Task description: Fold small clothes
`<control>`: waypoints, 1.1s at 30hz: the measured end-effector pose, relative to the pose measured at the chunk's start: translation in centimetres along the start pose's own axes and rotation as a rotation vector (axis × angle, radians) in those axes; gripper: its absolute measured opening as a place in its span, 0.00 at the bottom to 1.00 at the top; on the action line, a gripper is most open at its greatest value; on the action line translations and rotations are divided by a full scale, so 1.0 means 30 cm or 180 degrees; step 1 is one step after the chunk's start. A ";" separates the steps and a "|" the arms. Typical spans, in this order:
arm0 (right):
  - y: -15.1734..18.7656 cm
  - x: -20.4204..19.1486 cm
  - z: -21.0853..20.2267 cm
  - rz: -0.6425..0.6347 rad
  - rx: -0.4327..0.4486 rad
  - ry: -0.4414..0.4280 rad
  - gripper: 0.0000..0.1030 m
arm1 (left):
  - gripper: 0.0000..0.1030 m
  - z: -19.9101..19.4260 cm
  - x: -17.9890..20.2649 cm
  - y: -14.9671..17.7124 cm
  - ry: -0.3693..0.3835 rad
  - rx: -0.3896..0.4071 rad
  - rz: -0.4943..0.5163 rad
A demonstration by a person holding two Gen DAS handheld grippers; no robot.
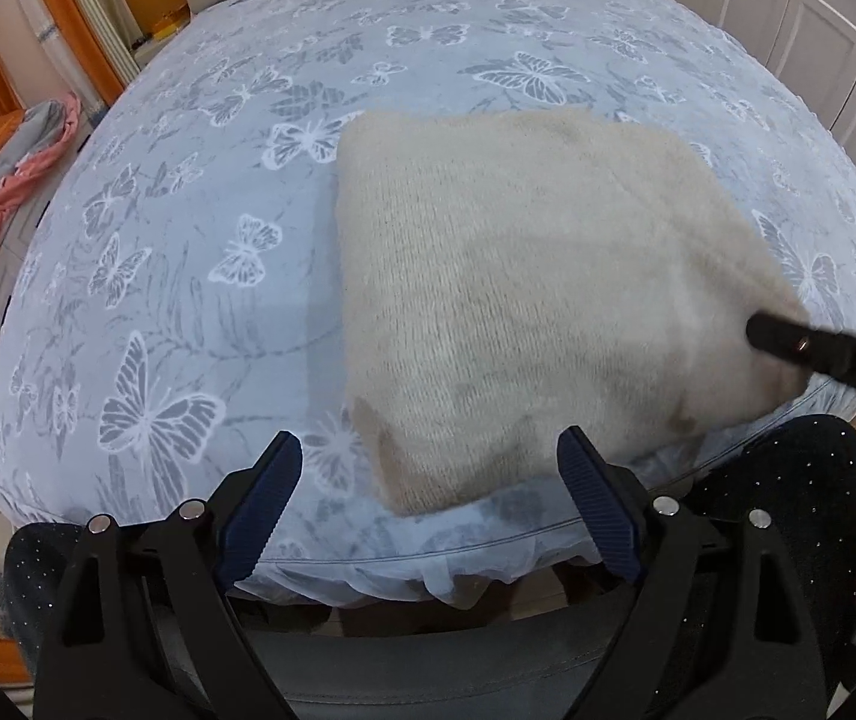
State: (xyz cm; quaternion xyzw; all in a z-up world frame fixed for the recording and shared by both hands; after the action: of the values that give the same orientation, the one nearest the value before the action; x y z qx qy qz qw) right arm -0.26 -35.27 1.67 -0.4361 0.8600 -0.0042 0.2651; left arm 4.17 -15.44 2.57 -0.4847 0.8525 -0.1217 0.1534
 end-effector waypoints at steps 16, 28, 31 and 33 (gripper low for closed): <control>-0.112 -0.094 0.012 -0.0200 0.0260 -0.0073 0.10 | 0.82 -0.025 -0.014 -0.063 0.0017 0.0095 -0.0118; -0.055 0.012 0.150 -0.0142 -0.0192 0.0429 0.16 | 0.82 0.019 0.026 -0.068 -0.0001 0.0004 0.0003; -0.066 0.019 0.109 0.0029 -0.0123 0.0279 0.15 | 0.82 0.010 0.028 -0.067 -0.0030 0.0037 0.0041; -0.067 -0.001 0.027 -0.0007 0.0099 0.0241 0.15 | 0.82 0.019 0.019 -0.061 -0.0019 0.0012 0.0001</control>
State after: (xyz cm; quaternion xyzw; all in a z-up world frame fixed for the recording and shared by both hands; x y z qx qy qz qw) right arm 1.64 -36.31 1.48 -0.4324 0.8687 -0.0344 0.2391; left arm 5.57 -16.87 2.63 -0.4847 0.8519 -0.1218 0.1568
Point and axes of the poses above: each gripper's, at about its wrist camera, not at the fingertips, and z roughly the way its jaws point, x to its right, y to its underside, the point moved 2 cm from there along z, roughly the way its jaws point, and after that the axes turned 9 degrees about z, right-handed, at the moved point
